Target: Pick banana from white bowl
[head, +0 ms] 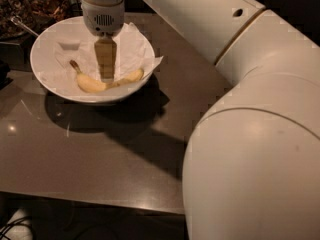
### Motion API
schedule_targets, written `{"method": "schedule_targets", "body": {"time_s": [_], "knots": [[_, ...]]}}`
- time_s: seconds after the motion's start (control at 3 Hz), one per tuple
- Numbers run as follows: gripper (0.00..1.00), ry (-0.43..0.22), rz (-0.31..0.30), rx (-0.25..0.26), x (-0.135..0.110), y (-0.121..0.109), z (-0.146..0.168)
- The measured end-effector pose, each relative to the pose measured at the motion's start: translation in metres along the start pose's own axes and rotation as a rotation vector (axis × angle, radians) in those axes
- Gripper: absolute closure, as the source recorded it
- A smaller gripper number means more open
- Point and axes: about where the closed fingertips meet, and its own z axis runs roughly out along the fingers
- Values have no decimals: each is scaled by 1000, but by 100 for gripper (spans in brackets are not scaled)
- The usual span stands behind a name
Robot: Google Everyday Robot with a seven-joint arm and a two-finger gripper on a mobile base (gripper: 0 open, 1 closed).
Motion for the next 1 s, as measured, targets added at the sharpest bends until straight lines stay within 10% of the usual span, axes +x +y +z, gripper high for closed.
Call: {"method": "schedule_targets", "body": {"time_s": [1.0], "knots": [[35,27,1,-96,-3,-16,55]]}}
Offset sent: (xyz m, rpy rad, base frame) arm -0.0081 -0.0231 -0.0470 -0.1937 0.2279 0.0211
